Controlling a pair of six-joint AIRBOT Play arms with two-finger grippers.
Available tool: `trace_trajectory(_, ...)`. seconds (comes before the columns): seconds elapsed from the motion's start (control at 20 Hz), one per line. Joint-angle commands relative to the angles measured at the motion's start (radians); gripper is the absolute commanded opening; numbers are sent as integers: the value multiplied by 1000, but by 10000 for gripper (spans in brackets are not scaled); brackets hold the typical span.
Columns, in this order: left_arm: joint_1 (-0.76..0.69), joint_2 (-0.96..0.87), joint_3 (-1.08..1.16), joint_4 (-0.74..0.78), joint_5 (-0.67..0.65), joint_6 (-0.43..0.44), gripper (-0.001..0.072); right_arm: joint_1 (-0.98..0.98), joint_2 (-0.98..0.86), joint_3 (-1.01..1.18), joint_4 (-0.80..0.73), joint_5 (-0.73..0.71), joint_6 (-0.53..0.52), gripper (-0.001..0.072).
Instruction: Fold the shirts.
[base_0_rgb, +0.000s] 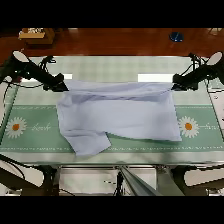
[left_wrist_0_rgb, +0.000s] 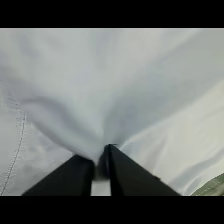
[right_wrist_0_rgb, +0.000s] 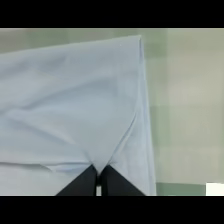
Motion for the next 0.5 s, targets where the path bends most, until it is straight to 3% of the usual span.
trace_trajectory(0.0,3,-15,10,4,-29,-2,333,-4,-7,7,-3,19,-43,241)
trace_trajectory(0.05,19,-10,29,5,-66,1,392,-13,-4,24,-5,73,-97,269)
trace_trajectory(0.2,101,60,58,10,-185,3,393,-50,36,48,-92,314,-164,270)
trace_trajectory(0.25,122,108,29,31,-191,3,393,-68,61,29,-159,365,-159,318)
trace_trajectory(0.4,169,308,-218,109,-120,12,393,-162,179,-158,-190,307,-136,332)
trace_trajectory(0.45,185,381,-339,106,-95,29,394,-203,227,-243,-151,278,-142,384)
